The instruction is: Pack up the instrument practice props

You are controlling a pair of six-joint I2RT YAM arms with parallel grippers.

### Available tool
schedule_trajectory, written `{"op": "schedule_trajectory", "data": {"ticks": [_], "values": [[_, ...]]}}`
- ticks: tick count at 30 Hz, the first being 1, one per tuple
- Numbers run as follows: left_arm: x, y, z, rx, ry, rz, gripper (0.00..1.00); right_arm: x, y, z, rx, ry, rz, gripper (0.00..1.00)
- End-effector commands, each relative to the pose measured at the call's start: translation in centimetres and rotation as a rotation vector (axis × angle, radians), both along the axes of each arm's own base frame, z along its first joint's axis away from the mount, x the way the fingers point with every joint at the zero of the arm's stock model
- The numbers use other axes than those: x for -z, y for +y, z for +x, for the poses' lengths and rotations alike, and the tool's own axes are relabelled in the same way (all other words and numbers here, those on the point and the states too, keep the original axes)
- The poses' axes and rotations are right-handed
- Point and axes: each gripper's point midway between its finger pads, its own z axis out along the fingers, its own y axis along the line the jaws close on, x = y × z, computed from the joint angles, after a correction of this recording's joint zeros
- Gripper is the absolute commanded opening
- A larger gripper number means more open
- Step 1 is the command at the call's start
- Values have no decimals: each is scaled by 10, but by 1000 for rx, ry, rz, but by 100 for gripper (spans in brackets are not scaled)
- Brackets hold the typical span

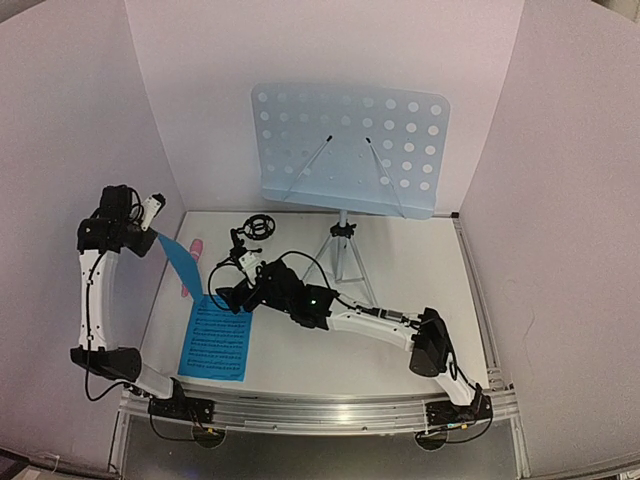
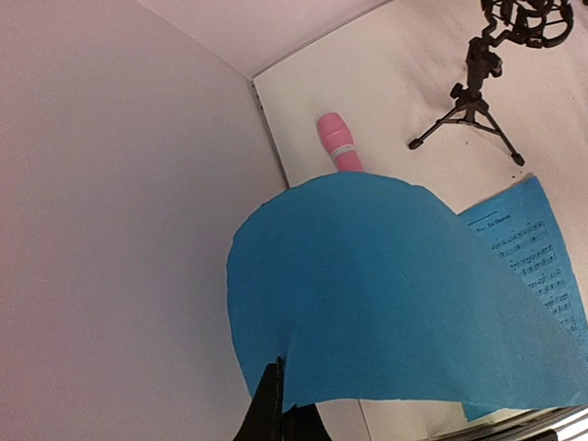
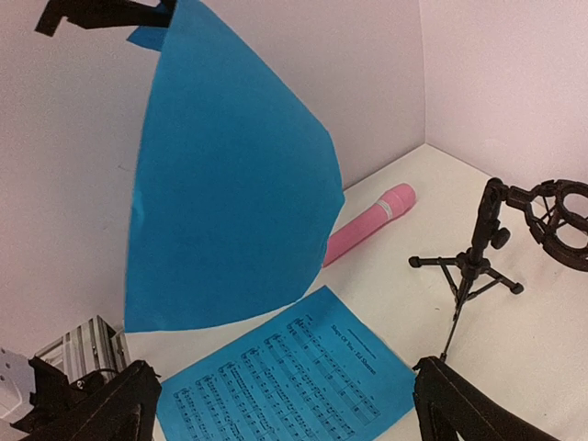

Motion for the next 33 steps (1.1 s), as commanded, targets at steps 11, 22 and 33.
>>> {"op": "schedule_trajectory", "data": {"ticks": [11,22,33], "values": [[39,-19,-63,36,333,132,0,-16,33,-8,-47,-242,45,98],[41,-29,-58,24,330,189,0,-30,50,-5,-6,-177,185,98],[46,-37,-57,43,340,202,0,-25,61,2,20,-216,207,98]]}}
